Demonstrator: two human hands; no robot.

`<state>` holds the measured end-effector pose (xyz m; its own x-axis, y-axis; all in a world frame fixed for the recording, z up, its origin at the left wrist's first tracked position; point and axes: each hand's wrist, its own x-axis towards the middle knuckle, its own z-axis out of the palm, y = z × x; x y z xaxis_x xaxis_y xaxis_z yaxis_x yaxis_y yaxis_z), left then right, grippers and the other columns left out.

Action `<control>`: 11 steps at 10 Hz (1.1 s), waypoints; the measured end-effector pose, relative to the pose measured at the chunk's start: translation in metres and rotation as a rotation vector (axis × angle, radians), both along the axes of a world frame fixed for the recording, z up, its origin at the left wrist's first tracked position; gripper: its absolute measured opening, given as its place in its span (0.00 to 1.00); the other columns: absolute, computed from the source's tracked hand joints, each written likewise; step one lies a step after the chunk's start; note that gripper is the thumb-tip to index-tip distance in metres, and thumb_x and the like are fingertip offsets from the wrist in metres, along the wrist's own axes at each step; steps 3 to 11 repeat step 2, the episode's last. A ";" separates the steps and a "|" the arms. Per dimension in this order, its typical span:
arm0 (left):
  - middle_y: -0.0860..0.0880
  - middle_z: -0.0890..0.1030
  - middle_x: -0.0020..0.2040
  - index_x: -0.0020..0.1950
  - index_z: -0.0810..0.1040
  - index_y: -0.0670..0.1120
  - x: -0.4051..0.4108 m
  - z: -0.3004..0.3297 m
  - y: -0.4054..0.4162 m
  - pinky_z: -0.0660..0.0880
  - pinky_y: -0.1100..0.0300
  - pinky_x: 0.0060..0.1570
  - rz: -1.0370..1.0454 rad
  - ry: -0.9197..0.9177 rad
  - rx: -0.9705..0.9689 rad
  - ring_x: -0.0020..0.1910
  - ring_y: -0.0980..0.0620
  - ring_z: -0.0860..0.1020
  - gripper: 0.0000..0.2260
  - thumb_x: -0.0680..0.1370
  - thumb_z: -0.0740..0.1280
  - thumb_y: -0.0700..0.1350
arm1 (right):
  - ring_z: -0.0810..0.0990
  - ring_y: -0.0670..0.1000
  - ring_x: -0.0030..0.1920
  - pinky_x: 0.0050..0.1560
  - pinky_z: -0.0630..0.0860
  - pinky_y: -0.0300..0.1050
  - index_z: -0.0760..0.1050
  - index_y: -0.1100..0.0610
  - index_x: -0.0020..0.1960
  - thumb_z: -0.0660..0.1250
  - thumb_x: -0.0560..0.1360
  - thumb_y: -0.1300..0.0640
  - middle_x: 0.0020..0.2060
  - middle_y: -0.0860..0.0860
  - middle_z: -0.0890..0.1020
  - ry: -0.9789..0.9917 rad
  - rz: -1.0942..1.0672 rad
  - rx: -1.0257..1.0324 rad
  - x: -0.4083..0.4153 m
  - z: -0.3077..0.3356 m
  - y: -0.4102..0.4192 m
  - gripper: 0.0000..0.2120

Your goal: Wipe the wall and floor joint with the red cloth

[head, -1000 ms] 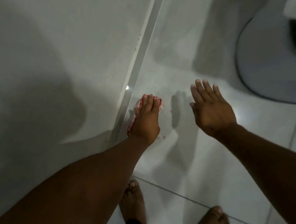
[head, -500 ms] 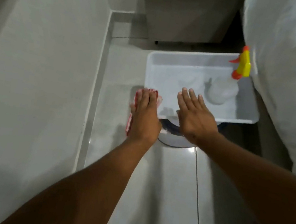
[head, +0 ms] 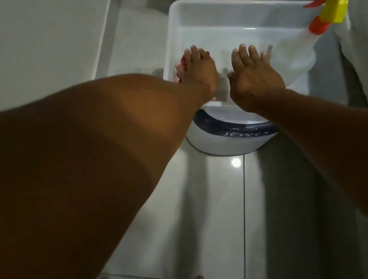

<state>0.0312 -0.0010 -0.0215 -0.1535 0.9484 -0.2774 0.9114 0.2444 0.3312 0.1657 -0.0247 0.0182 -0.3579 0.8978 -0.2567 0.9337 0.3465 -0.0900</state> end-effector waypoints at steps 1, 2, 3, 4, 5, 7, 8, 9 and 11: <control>0.40 0.45 0.83 0.82 0.46 0.40 -0.006 -0.001 0.001 0.49 0.43 0.81 0.059 -0.057 -0.079 0.82 0.40 0.44 0.32 0.84 0.61 0.45 | 0.43 0.60 0.82 0.81 0.42 0.58 0.44 0.60 0.82 0.45 0.86 0.48 0.82 0.60 0.46 -0.001 0.016 -0.009 0.004 0.002 -0.003 0.29; 0.39 0.40 0.82 0.81 0.41 0.38 -0.005 0.015 -0.011 0.44 0.43 0.81 -0.005 -0.021 -0.051 0.82 0.39 0.40 0.36 0.83 0.61 0.47 | 0.43 0.60 0.82 0.81 0.43 0.58 0.45 0.59 0.82 0.46 0.86 0.47 0.83 0.59 0.47 0.021 -0.002 0.026 0.003 0.019 -0.011 0.30; 0.39 0.40 0.82 0.81 0.41 0.38 -0.005 0.015 -0.011 0.44 0.43 0.81 -0.005 -0.021 -0.051 0.82 0.39 0.40 0.36 0.83 0.61 0.47 | 0.43 0.60 0.82 0.81 0.43 0.58 0.45 0.59 0.82 0.46 0.86 0.47 0.83 0.59 0.47 0.021 -0.002 0.026 0.003 0.019 -0.011 0.30; 0.39 0.40 0.82 0.81 0.41 0.38 -0.005 0.015 -0.011 0.44 0.43 0.81 -0.005 -0.021 -0.051 0.82 0.39 0.40 0.36 0.83 0.61 0.47 | 0.43 0.60 0.82 0.81 0.43 0.58 0.45 0.59 0.82 0.46 0.86 0.47 0.83 0.59 0.47 0.021 -0.002 0.026 0.003 0.019 -0.011 0.30; 0.39 0.40 0.82 0.81 0.41 0.38 -0.005 0.015 -0.011 0.44 0.43 0.81 -0.005 -0.021 -0.051 0.82 0.39 0.40 0.36 0.83 0.61 0.47 | 0.43 0.60 0.82 0.81 0.43 0.58 0.45 0.59 0.82 0.46 0.86 0.47 0.83 0.59 0.47 0.021 -0.002 0.026 0.003 0.019 -0.011 0.30; 0.39 0.40 0.82 0.81 0.41 0.38 -0.005 0.015 -0.011 0.44 0.43 0.81 -0.005 -0.021 -0.051 0.82 0.39 0.40 0.36 0.83 0.61 0.47 | 0.43 0.60 0.82 0.81 0.43 0.58 0.45 0.59 0.82 0.46 0.86 0.47 0.83 0.59 0.47 0.021 -0.002 0.026 0.003 0.019 -0.011 0.30; 0.39 0.40 0.82 0.81 0.41 0.38 -0.005 0.015 -0.011 0.44 0.43 0.81 -0.005 -0.021 -0.051 0.82 0.39 0.40 0.36 0.83 0.61 0.47 | 0.43 0.60 0.82 0.81 0.43 0.58 0.45 0.59 0.82 0.46 0.86 0.47 0.83 0.59 0.47 0.021 -0.002 0.026 0.003 0.019 -0.011 0.30; 0.39 0.40 0.82 0.81 0.41 0.38 -0.005 0.015 -0.011 0.44 0.43 0.81 -0.005 -0.021 -0.051 0.82 0.39 0.40 0.36 0.83 0.61 0.47 | 0.43 0.60 0.82 0.81 0.43 0.58 0.45 0.59 0.82 0.46 0.86 0.47 0.83 0.59 0.47 0.021 -0.002 0.026 0.003 0.019 -0.011 0.30; 0.39 0.40 0.82 0.81 0.41 0.38 -0.005 0.015 -0.011 0.44 0.43 0.81 -0.005 -0.021 -0.051 0.82 0.39 0.40 0.36 0.83 0.61 0.47 | 0.43 0.60 0.82 0.81 0.43 0.58 0.45 0.59 0.82 0.46 0.86 0.47 0.83 0.59 0.47 0.021 -0.002 0.026 0.003 0.019 -0.011 0.30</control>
